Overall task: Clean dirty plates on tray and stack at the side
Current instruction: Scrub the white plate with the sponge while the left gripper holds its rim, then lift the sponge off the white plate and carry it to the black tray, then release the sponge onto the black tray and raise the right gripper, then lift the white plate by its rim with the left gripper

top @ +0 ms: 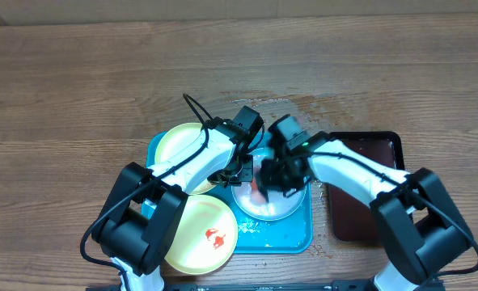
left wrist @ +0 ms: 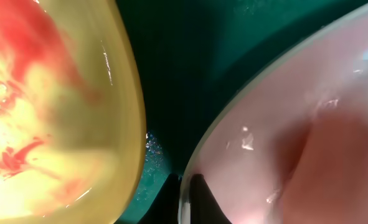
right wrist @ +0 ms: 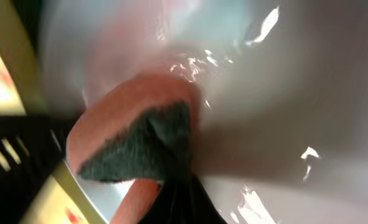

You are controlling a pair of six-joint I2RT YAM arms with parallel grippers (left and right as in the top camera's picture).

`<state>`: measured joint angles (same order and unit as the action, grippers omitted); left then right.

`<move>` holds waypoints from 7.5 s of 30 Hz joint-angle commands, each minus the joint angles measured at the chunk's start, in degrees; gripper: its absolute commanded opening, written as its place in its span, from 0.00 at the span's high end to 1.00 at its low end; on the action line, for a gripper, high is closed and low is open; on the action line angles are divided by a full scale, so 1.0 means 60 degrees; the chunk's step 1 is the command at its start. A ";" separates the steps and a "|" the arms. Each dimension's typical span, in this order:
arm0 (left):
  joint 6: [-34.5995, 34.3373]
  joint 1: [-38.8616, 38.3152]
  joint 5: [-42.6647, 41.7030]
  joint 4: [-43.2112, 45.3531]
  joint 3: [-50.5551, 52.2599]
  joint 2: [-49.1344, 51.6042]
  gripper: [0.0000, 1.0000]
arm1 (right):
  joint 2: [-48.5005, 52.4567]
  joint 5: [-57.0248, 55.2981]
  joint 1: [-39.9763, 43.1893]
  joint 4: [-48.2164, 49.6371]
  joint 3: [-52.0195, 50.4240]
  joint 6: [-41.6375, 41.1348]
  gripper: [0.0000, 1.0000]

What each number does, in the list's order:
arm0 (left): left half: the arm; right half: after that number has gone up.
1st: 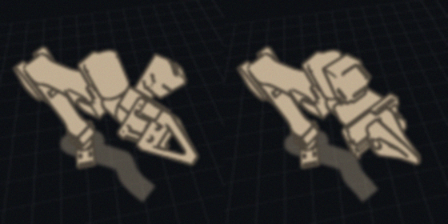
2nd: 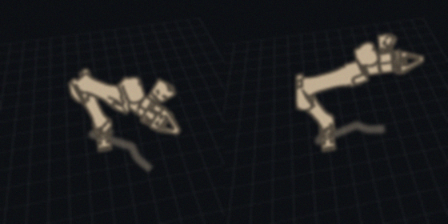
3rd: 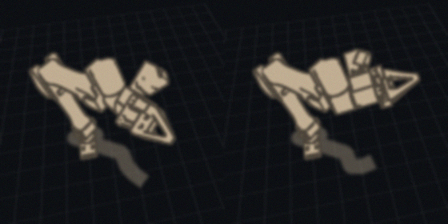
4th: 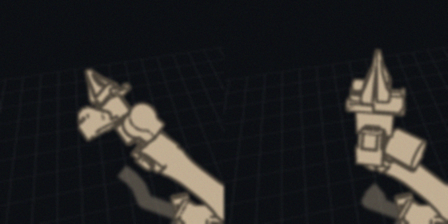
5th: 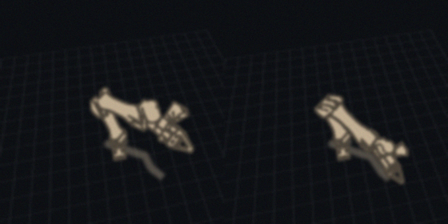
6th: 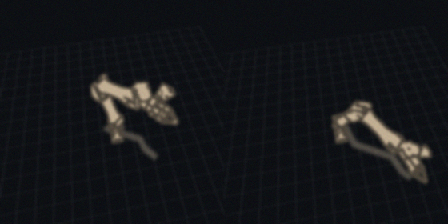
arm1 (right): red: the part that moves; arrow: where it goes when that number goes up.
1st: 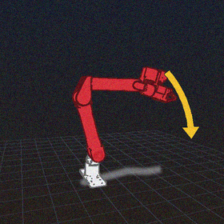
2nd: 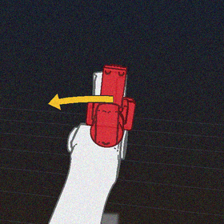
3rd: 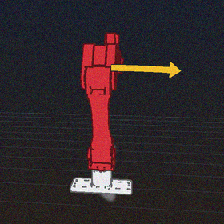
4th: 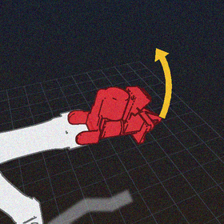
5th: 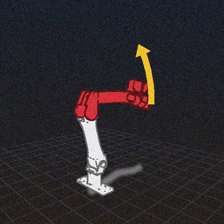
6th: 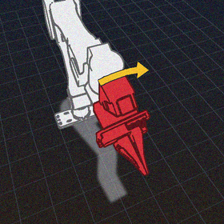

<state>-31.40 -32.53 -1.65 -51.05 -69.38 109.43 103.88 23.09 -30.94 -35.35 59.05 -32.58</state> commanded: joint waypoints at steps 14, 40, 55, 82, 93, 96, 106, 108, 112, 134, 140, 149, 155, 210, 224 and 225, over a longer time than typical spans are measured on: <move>-0.0051 0.0168 0.1013 -0.0164 0.0302 0.0477 0.96 | 0.0175 -0.2412 0.1475 -0.1494 -0.0015 -0.0772 0.96; -0.0047 0.0168 0.0769 -0.0091 0.0302 0.0477 0.96 | 0.0175 0.2142 -0.0025 -0.0404 -0.0018 0.0546 0.96; -0.0047 0.0168 0.0769 -0.0178 0.0302 0.0477 0.96 | 0.0175 -0.1745 0.1118 0.0576 -0.0044 -0.1854 0.96; -0.0047 0.0168 0.0761 -0.0157 0.0302 0.0477 0.96 | 0.0175 0.0288 0.1843 -0.3085 -0.0160 0.2907 0.96; -0.0047 0.0168 0.0765 -0.0164 0.0302 0.0477 0.96 | 0.0175 0.3952 0.1501 -0.0965 -0.0157 0.3829 0.96; -0.0047 0.0168 0.0765 -0.0164 0.0302 0.0477 0.96 | 0.0160 0.3439 0.1563 -0.1035 -0.0149 0.3497 0.96; -0.0047 0.0168 0.0769 -0.0146 0.0302 0.0477 0.96 | -0.1009 0.1439 0.1563 -0.2237 0.0284 0.3428 0.96; -0.0029 0.0168 0.0765 -0.0153 0.0302 0.0477 0.96 | -0.1381 0.1075 0.1563 -0.2830 0.0696 0.3428 0.96; 0.0022 0.0168 0.0761 -0.0146 0.0302 0.0477 0.96 | -0.2127 0.0386 0.1563 -0.3989 0.1708 0.3428 0.96; 0.0095 0.0168 0.0769 -0.0109 0.0302 0.0477 0.96 | -0.2524 -0.4550 0.4688 -0.6426 0.2025 0.0750 0.96; 0.0098 0.0168 0.0769 -0.0117 0.0302 0.0477 0.96 | -0.2167 -0.4120 0.4991 -0.4972 0.0382 0.0783 0.96; 0.0127 0.0168 0.0769 -0.0117 0.0302 0.0477 0.96 | -0.1617 -0.3996 0.4991 -0.3818 -0.0739 0.0783 0.96; 0.0127 0.0168 0.0769 -0.0117 0.0302 0.0477 0.96 | -0.1450 -0.3891 0.4991 -0.3617 -0.0743 0.0831 0.03; 0.0477 -0.0058 -0.1843 -0.0062 -0.1158 -0.2892 0.96 | -0.2393 -0.3901 0.5439 -0.9293 0.9559 0.2379 0.00; 0.0965 -0.1865 -0.0958 -0.0124 -0.3821 -0.1355 0.96 | -0.2419 -0.3282 0.5435 -1.0284 1.1326 0.2510 0.00; 0.1035 -0.1985 -0.0772 -0.0324 -0.4262 -0.1053 0.96 | -0.2419 -0.3220 0.5435 -1.0284 1.1326 0.2510 0.00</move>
<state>-28.01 -42.46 -9.47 -51.44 -87.85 98.00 90.56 1.54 1.48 -97.17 125.45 -18.00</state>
